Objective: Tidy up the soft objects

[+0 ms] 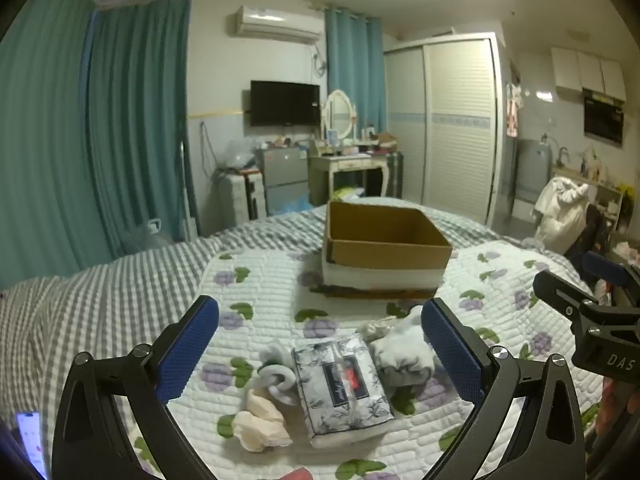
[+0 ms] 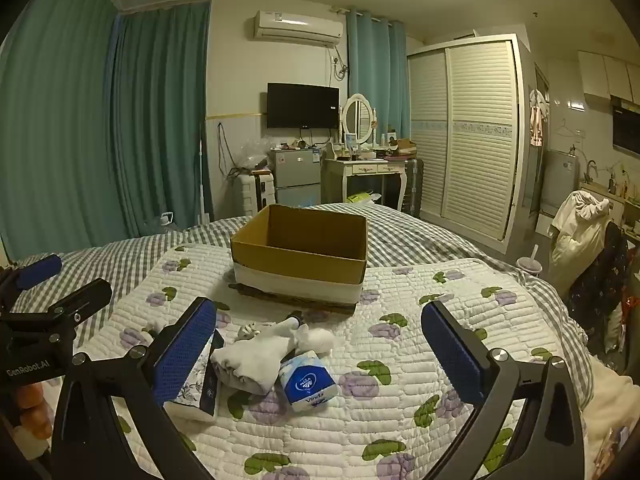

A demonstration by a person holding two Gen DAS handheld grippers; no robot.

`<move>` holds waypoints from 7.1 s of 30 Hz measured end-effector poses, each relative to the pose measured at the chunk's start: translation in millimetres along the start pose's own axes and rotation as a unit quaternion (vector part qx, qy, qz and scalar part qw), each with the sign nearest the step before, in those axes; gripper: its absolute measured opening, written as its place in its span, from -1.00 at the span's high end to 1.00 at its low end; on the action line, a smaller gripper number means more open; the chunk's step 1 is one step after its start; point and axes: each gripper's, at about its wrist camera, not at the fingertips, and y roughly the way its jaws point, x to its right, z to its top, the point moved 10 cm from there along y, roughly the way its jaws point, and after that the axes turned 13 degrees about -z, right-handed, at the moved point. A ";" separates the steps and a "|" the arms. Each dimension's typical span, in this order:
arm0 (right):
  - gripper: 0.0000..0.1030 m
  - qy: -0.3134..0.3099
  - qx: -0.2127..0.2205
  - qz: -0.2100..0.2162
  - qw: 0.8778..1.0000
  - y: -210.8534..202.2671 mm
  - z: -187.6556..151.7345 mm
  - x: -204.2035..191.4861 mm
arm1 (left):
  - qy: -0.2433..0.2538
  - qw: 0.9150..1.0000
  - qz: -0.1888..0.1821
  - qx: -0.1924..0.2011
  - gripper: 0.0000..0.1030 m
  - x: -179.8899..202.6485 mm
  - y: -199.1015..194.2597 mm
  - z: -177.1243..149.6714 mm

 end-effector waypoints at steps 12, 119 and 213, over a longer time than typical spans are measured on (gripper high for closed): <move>-1.00 -0.001 -0.001 0.000 1.000 0.0 -0.7 0.1 | -0.007 1.000 -0.002 -0.009 -1.00 1.4 0.2 -1.0; -0.77 -0.222 -0.185 0.140 0.947 138.4 -116.9 -43.2 | -0.106 0.976 0.022 -0.190 -0.97 16.3 93.0 -151.0; -0.80 -0.026 -0.008 0.090 0.996 38.6 108.6 18.7 | 0.034 0.999 -0.013 -0.035 -0.87 10.9 45.2 109.4</move>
